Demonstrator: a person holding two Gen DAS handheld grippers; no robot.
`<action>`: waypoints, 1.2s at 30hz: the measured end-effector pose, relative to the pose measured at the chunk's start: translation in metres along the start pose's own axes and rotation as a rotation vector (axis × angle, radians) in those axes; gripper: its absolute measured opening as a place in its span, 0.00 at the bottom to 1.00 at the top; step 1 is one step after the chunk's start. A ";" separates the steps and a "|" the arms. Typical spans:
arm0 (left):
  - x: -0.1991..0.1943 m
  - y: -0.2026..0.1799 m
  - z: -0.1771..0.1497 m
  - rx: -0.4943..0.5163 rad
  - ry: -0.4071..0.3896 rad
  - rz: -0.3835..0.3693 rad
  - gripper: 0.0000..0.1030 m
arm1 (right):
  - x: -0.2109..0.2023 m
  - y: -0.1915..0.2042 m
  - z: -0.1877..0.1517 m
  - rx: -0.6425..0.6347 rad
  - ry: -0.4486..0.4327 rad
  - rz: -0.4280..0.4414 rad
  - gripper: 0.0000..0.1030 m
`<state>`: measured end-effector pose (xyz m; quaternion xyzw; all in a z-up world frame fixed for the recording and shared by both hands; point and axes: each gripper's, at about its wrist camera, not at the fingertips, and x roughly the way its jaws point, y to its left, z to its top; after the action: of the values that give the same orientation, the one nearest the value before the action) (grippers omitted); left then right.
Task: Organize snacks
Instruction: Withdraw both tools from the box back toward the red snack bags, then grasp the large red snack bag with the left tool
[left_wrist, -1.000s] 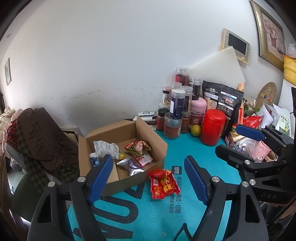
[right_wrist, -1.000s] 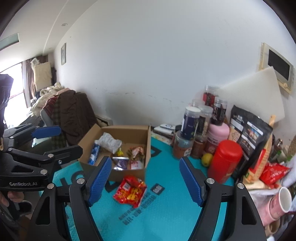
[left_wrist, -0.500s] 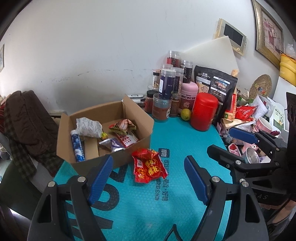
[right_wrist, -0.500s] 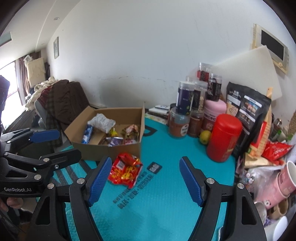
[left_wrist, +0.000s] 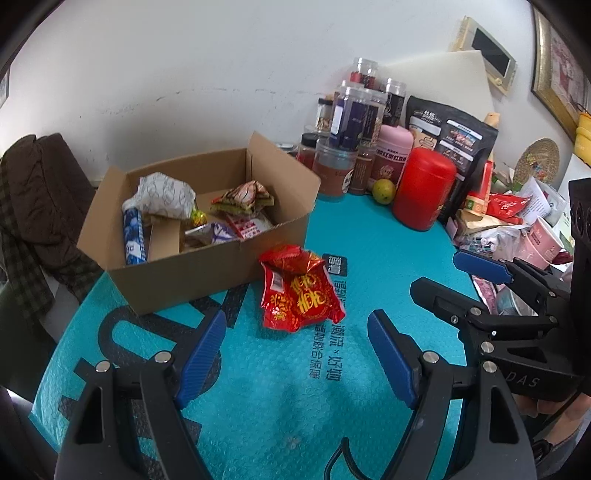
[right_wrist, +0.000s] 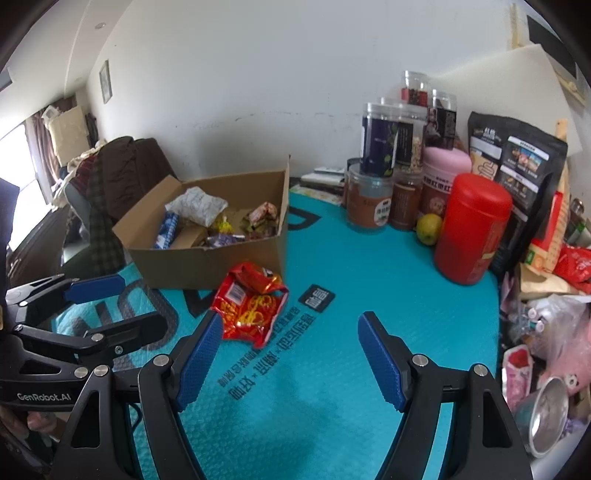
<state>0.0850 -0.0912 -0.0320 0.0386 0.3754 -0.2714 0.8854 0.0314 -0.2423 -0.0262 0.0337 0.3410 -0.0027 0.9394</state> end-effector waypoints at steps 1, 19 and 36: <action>0.004 0.002 -0.001 -0.008 0.008 0.001 0.77 | 0.006 -0.001 -0.001 -0.004 0.012 0.004 0.74; 0.095 0.013 0.016 -0.085 0.156 -0.067 0.77 | 0.071 -0.038 -0.008 0.034 0.121 -0.015 0.74; 0.163 0.002 0.014 -0.119 0.318 -0.088 0.79 | 0.085 -0.056 -0.017 0.046 0.146 -0.033 0.74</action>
<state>0.1876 -0.1671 -0.1338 0.0121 0.5276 -0.2774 0.8028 0.0840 -0.2953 -0.0968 0.0500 0.4088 -0.0236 0.9110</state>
